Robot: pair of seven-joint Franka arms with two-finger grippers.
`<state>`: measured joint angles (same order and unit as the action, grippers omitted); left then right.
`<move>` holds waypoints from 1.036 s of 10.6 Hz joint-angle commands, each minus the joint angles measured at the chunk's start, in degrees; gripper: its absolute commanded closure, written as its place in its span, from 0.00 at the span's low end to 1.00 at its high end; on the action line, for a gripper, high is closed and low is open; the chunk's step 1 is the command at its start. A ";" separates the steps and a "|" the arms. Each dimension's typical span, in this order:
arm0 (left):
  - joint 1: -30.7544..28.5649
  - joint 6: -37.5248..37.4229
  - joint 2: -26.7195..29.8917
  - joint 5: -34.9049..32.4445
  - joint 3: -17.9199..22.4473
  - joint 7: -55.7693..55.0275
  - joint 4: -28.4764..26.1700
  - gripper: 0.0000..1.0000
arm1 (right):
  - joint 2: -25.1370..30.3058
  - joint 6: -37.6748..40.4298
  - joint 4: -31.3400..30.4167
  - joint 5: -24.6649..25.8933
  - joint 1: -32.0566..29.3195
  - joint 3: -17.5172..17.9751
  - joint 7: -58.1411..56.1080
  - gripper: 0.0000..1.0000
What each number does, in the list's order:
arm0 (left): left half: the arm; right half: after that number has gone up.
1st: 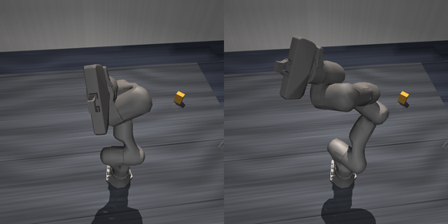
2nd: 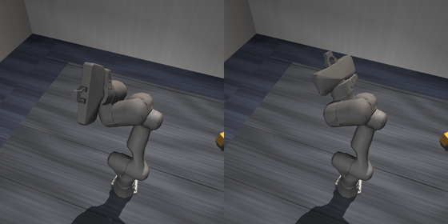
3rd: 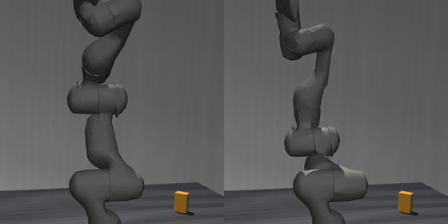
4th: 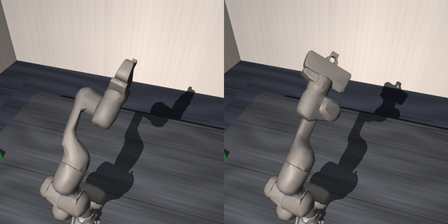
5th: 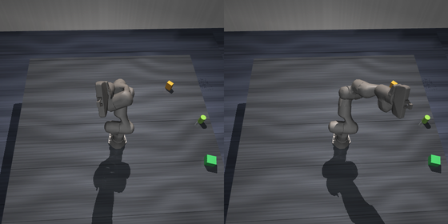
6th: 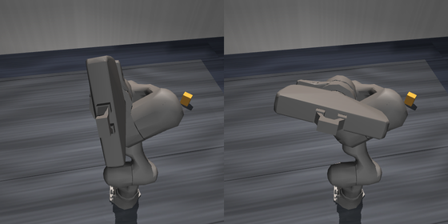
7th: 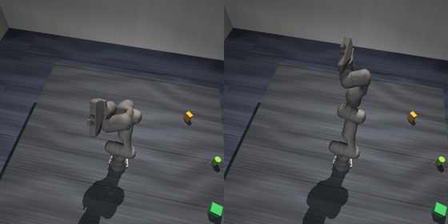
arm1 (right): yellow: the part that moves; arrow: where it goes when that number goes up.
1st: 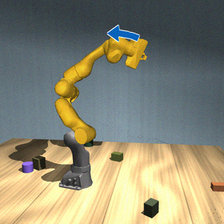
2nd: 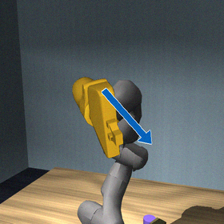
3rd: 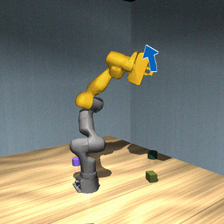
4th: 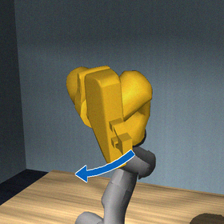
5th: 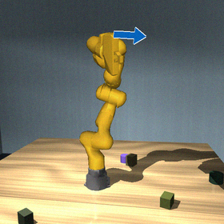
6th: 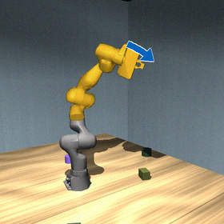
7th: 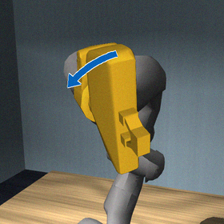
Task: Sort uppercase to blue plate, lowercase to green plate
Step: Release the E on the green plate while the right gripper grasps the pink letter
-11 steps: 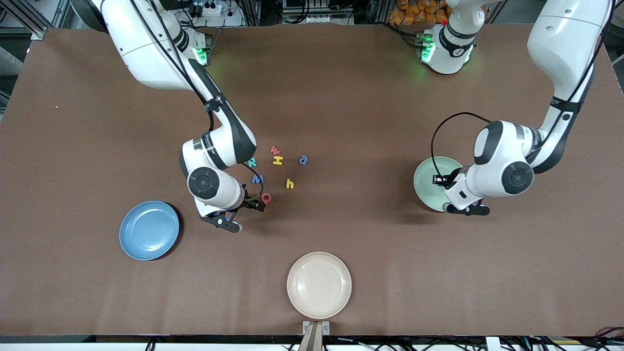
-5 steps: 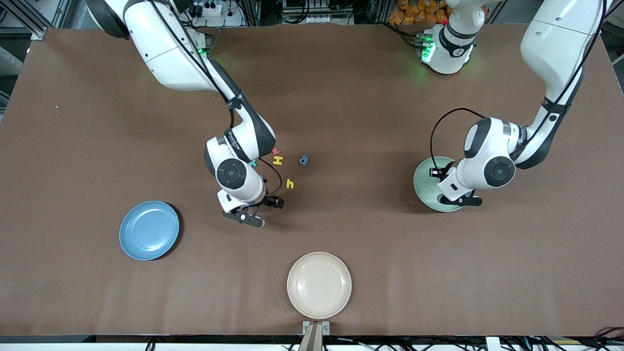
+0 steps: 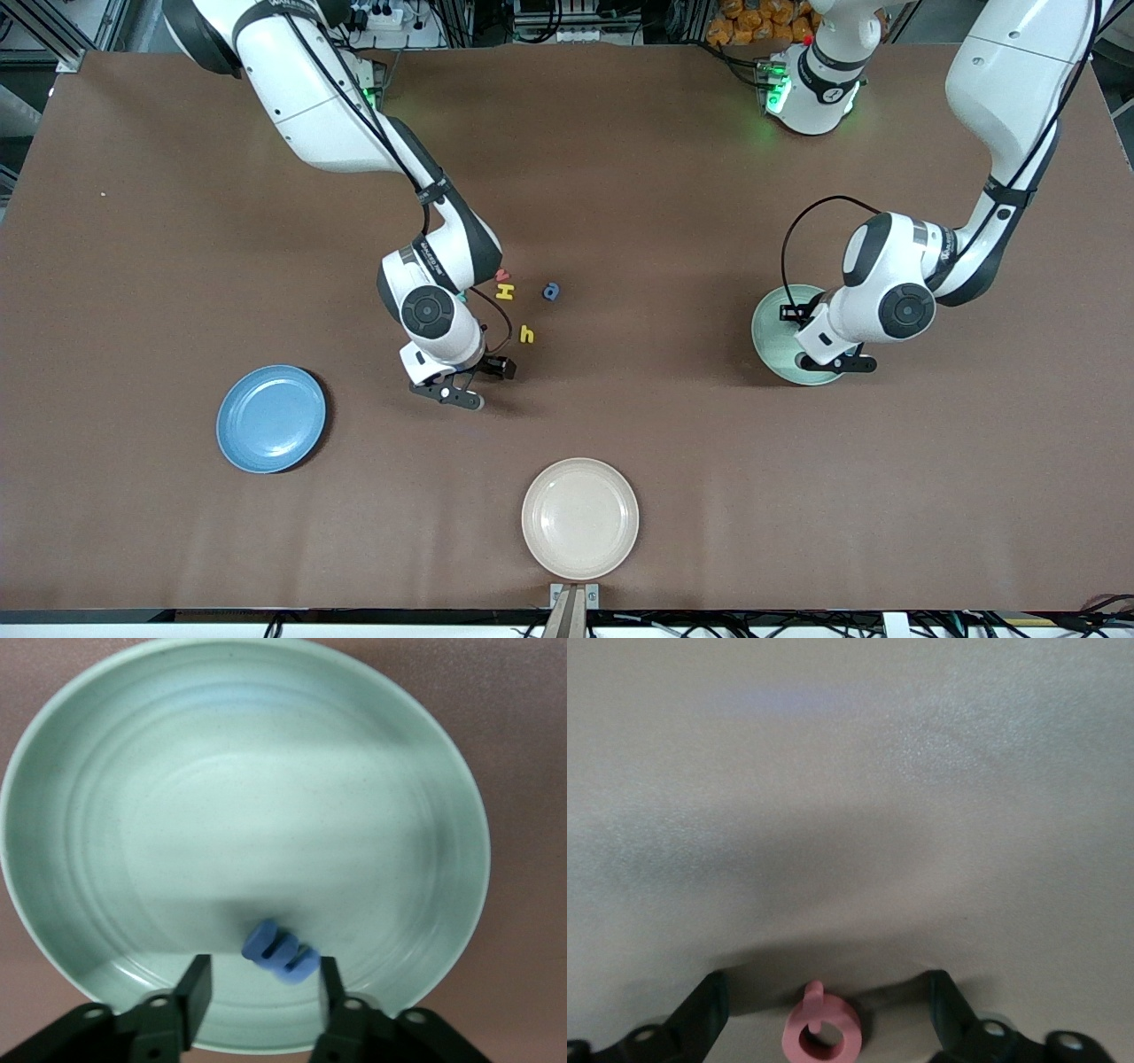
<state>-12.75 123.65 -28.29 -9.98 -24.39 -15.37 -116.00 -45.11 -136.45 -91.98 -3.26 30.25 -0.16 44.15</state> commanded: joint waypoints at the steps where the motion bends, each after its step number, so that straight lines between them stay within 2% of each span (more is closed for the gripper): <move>1: 0.44 0.46 2.54 -1.27 0.40 -1.59 -1.42 0.24 | 0.37 -0.58 -1.45 0.09 1.04 0.07 1.38 0.00; 3: 0.62 0.02 5.51 -1.27 0.31 -2.99 -1.07 0.19 | 1.07 -0.49 -2.68 0.09 1.22 0.07 1.38 0.00; 5: 0.62 -1.20 7.98 -0.49 0.22 -3.44 -0.11 0.19 | 1.77 0.21 -2.68 0.09 1.22 0.07 1.38 0.00; 9: 0.71 -13.75 10.18 7.32 0.14 -3.79 10.50 0.19 | 2.12 0.83 -2.77 0.09 1.30 0.34 2.17 0.00; 10: 1.14 -16.22 11.32 8.38 -0.04 -4.14 12.45 0.19 | 2.82 1.35 -3.21 0.09 1.31 0.60 2.26 0.09; 11: 1.67 -17.03 12.64 9.61 -0.04 -5.54 13.86 0.19 | 3.79 1.44 -4.51 0.09 1.31 0.60 2.17 0.63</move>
<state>-12.18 109.25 -17.63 -2.46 -24.57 -18.61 -104.20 -44.05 -135.32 -92.83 -3.29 31.20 0.13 44.88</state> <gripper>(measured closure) 0.189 0.079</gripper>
